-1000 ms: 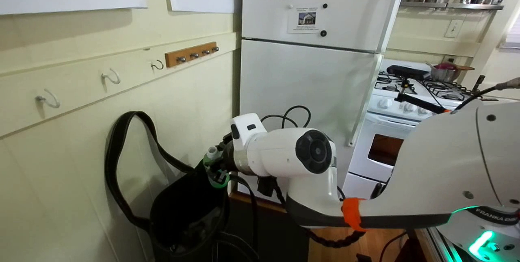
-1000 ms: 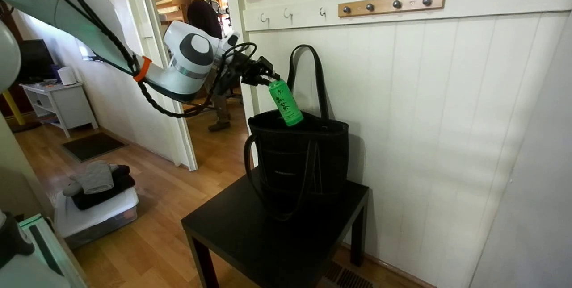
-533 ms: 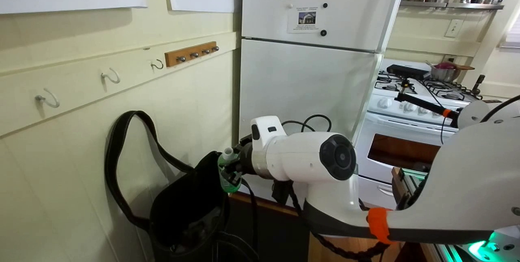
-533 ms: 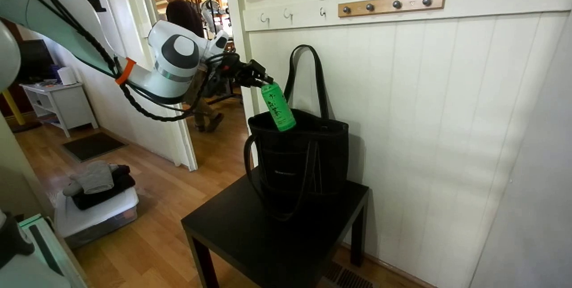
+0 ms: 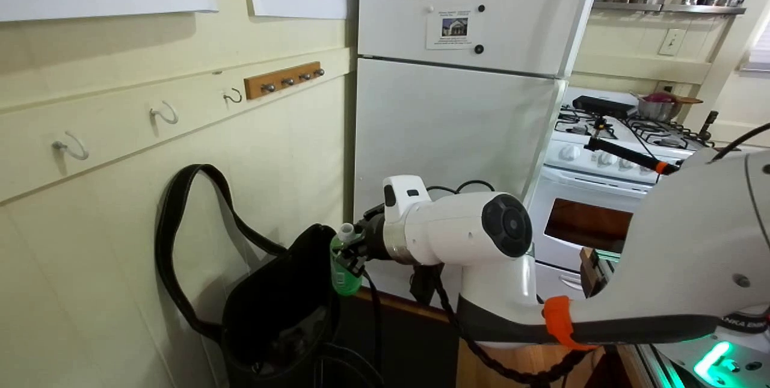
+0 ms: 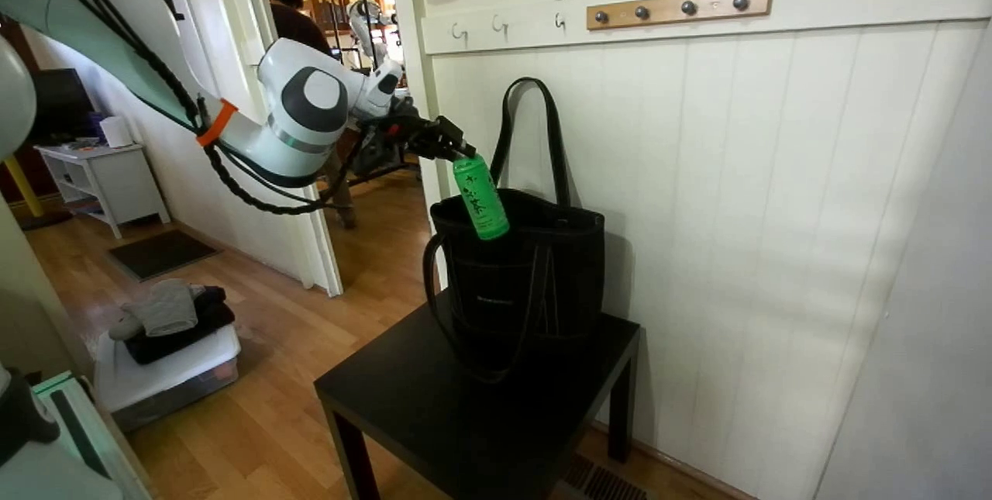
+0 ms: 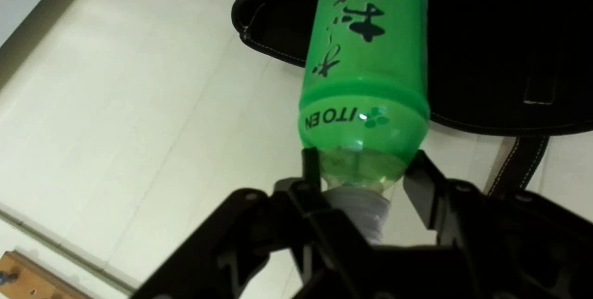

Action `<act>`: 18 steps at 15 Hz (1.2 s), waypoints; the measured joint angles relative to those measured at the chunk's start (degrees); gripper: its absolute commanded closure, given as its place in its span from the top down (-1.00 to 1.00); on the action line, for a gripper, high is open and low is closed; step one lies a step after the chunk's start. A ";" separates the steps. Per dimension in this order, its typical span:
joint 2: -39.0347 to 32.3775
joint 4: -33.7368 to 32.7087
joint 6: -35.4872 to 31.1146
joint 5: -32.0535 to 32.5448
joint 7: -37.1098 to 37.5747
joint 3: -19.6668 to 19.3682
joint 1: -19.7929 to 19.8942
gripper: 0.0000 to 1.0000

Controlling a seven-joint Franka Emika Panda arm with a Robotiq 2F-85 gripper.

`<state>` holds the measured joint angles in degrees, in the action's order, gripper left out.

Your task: Remove the green bottle from the big pocket to the small pocket in the front of the bag

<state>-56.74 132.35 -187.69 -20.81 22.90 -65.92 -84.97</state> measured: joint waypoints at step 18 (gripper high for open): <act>16.73 -10.49 -17.35 10.36 -28.40 46.02 54.57 -0.51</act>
<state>-40.01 121.85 -205.04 -10.45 -5.50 -19.90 -30.40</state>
